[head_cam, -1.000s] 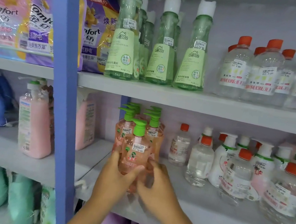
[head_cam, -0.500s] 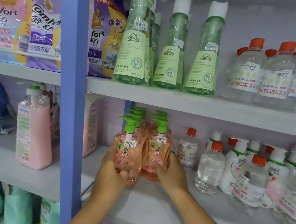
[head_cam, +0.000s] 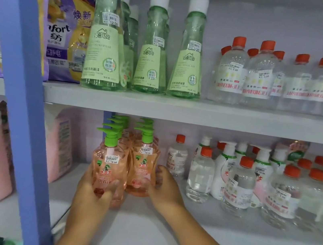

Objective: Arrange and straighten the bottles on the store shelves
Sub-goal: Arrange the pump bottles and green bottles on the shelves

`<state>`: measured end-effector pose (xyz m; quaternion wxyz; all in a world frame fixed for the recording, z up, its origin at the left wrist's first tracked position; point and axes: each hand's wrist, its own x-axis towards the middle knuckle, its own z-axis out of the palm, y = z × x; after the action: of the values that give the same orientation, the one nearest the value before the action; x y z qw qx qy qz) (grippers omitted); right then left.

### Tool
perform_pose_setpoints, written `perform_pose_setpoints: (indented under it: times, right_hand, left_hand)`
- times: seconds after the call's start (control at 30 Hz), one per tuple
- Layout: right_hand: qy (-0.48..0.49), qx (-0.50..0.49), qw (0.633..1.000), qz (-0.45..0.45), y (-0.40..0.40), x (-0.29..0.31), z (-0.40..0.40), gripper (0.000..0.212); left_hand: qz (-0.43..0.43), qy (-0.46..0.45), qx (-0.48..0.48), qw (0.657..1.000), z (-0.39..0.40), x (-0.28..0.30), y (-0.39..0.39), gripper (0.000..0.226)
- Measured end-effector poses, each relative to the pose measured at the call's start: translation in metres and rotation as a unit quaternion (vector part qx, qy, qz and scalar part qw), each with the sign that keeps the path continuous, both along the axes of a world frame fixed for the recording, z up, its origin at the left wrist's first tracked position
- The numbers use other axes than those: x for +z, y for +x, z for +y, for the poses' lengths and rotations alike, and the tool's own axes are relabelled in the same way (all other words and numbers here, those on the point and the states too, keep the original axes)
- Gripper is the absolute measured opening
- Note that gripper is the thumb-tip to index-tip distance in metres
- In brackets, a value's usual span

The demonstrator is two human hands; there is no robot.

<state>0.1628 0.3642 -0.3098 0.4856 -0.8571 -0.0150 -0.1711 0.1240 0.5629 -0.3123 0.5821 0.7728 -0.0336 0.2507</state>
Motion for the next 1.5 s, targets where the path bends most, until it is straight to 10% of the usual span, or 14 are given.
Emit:
perform_pose_setpoints:
  times: [0.2,0.47,0.9,1.1,1.2,1.3,1.5]
  right_hand:
    - [0.082,-0.035,0.996,0.011,-0.052,-0.004,-0.057,0.046]
    - [0.102,-0.135,0.986,-0.006,-0.199,0.005,-0.230,0.044]
    - [0.126,-0.313,0.934,-0.118,-0.300,0.030,-0.446,0.024]
    - [0.032,-0.435,0.898,-0.047,-0.264,0.034,-0.545,0.077]
    - [0.110,-0.377,0.920,-0.014,-0.244,0.042,-0.574,0.082]
    - [0.124,-0.334,0.934,-0.008,-0.239,0.039,-0.582,0.044]
    - [0.114,-0.235,0.965,-0.037,-0.270,0.030,-0.564,0.030]
  left_hand:
    - [-0.184,0.051,0.067,0.979,-0.079,-0.002,-0.045,0.080]
    - [0.055,-0.069,-0.261,0.961,-0.270,-0.015,-0.091,0.056]
    - [0.070,-0.004,-0.391,0.918,-0.482,0.027,-0.148,0.047]
    - [0.020,0.013,-0.368,0.930,-0.535,0.019,-0.142,0.060]
    - [0.004,0.032,-0.320,0.947,-0.548,0.009,-0.142,0.076]
    - [-0.005,0.045,-0.301,0.953,-0.550,0.004,-0.146,0.077]
    - [0.040,0.024,-0.314,0.948,-0.552,0.009,-0.160,0.044]
